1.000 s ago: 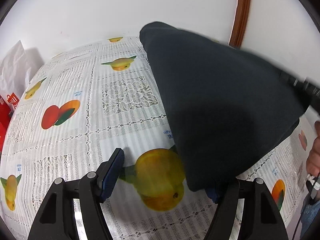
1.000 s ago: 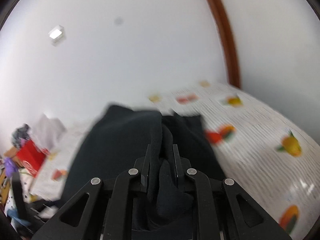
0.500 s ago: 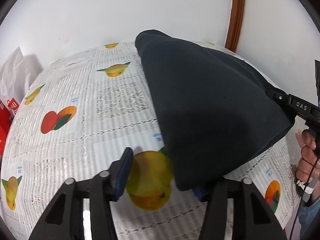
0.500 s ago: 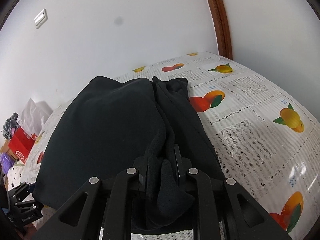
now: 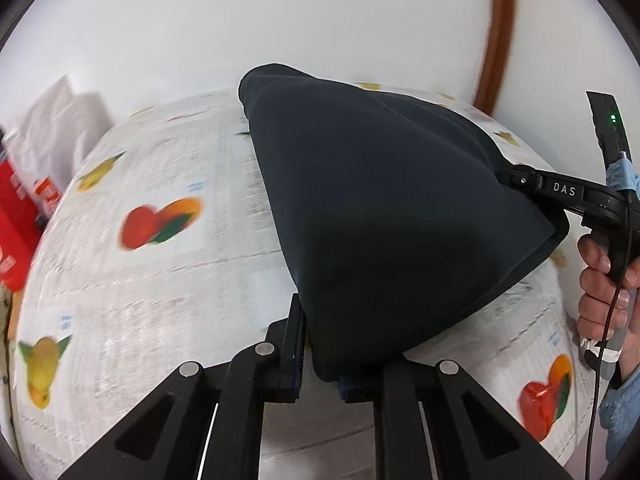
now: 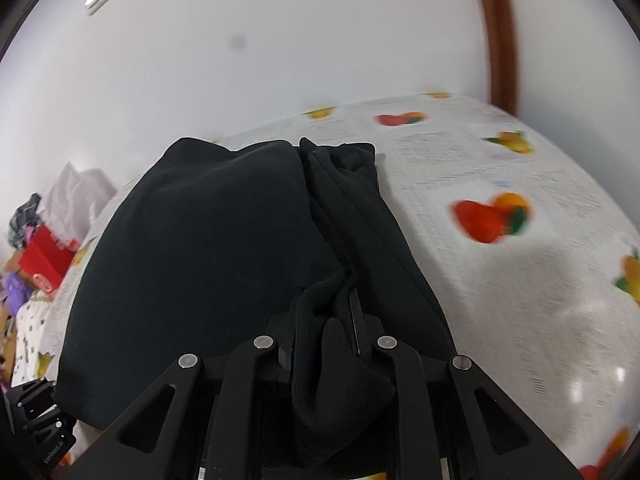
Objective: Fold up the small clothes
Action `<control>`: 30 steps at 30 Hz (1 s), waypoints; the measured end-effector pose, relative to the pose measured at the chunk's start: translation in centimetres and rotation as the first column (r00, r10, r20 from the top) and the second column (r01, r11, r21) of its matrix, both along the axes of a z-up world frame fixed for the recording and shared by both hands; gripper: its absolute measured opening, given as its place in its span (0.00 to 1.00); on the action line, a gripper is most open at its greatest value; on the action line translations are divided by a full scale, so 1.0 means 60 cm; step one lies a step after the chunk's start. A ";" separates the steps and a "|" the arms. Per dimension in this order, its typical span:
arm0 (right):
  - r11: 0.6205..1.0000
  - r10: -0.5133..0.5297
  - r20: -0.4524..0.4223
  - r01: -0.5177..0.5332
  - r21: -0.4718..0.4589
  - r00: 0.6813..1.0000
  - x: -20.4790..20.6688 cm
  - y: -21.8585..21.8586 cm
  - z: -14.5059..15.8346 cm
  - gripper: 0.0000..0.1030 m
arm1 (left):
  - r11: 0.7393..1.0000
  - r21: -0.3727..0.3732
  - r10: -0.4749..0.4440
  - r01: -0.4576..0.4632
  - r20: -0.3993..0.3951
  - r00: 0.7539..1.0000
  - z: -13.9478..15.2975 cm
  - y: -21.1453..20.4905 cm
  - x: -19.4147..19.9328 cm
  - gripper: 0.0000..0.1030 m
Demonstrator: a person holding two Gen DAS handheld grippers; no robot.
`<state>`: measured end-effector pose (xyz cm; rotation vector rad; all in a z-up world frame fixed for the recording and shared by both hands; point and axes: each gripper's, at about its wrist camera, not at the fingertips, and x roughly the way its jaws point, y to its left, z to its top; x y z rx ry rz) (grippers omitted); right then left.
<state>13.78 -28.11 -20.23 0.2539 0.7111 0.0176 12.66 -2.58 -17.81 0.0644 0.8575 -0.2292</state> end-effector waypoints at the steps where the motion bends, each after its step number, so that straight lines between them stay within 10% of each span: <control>1: 1.000 0.021 -0.001 -0.021 0.002 1.000 0.007 0.014 0.000 0.17 | 1.000 -0.016 0.018 -0.018 -0.007 1.000 0.000 0.016 0.001 0.13; 7: 0.998 0.054 0.004 -0.054 -0.018 0.999 0.018 0.055 0.000 0.17 | 0.994 -0.112 0.004 -0.008 -0.031 1.000 0.002 0.049 0.013 0.29; 11: 0.998 0.062 -0.002 -0.062 0.027 0.998 0.016 0.043 -0.002 0.17 | 0.995 -0.096 -0.020 0.016 -0.038 0.999 -0.007 0.007 0.031 0.60; 21: 0.998 0.066 0.002 -0.066 0.003 0.998 0.020 0.045 0.019 0.16 | 0.999 0.027 0.040 -0.039 -0.014 0.999 -0.022 -0.021 0.030 0.60; 30: 0.998 -0.027 0.253 0.042 -0.056 0.967 -0.070 -0.007 0.104 0.14 | 0.999 0.014 0.050 -0.049 -0.017 0.999 -0.021 -0.012 0.031 0.57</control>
